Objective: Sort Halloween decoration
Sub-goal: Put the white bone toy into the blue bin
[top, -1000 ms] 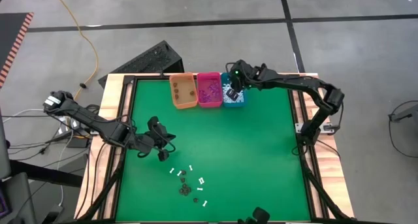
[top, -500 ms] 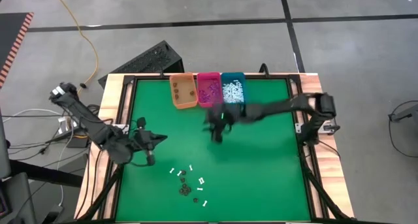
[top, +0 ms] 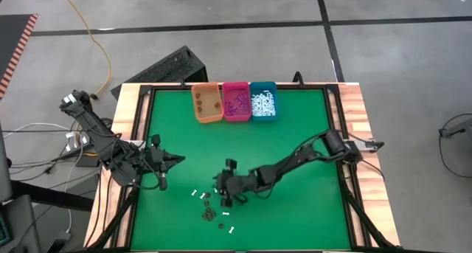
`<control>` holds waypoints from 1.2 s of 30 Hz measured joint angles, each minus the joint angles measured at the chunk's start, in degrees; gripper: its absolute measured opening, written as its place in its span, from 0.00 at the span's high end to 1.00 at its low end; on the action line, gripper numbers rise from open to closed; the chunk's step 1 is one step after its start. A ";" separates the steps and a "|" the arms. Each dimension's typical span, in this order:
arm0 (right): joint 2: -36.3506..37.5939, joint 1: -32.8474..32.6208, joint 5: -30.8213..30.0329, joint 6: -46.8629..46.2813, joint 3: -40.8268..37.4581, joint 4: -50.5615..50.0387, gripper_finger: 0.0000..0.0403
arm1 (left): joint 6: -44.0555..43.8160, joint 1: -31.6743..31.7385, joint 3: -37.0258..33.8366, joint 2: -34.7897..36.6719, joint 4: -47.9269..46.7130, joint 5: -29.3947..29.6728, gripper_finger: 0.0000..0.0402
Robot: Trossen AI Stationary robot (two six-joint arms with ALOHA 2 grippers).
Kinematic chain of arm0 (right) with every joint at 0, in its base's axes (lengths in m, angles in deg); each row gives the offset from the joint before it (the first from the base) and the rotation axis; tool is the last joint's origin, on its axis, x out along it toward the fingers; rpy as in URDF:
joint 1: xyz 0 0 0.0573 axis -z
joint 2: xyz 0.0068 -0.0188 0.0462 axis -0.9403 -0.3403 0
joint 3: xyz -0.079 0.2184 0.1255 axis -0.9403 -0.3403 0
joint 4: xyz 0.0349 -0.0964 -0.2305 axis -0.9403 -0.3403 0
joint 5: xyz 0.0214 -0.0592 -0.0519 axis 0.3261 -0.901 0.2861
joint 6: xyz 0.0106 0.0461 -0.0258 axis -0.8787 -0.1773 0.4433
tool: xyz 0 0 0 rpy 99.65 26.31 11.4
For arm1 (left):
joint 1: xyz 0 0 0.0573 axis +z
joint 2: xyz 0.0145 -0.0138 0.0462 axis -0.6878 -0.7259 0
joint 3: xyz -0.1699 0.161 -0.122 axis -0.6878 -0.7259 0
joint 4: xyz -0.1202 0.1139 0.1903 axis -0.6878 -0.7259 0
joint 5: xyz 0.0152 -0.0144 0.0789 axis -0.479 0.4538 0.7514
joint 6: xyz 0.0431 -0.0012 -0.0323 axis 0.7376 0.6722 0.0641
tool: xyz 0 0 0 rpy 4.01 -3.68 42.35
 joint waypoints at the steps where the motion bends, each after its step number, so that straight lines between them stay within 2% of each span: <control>1: -1.39 -0.70 -0.41 -0.57 1.10 -0.53 0.58 | -0.36 0.00 0.00 0.00 -0.08 0.08 1.00; 7: -4.28 -3.04 -0.70 -5.78 6.09 -6.46 0.58 | -1.97 0.00 0.00 0.00 -0.37 -0.31 1.00; 12: -4.15 -3.02 -5.13 -7.40 6.02 -9.45 0.58 | -2.26 0.00 0.00 -0.04 -0.81 -0.15 1.00; 27: -7.63 -3.13 -4.26 -15.36 6.13 -9.82 0.58 | -3.34 0.02 0.00 -0.13 -1.87 -0.18 1.00; 32: -7.63 -3.05 -4.32 -14.77 6.13 -10.36 0.58 | -3.56 0.02 0.00 -0.38 -2.11 -0.22 1.00; 36: -5.56 -3.28 -5.24 -10.02 5.87 -11.40 0.58 | -4.27 0.04 0.00 -0.39 -3.16 -0.22 1.00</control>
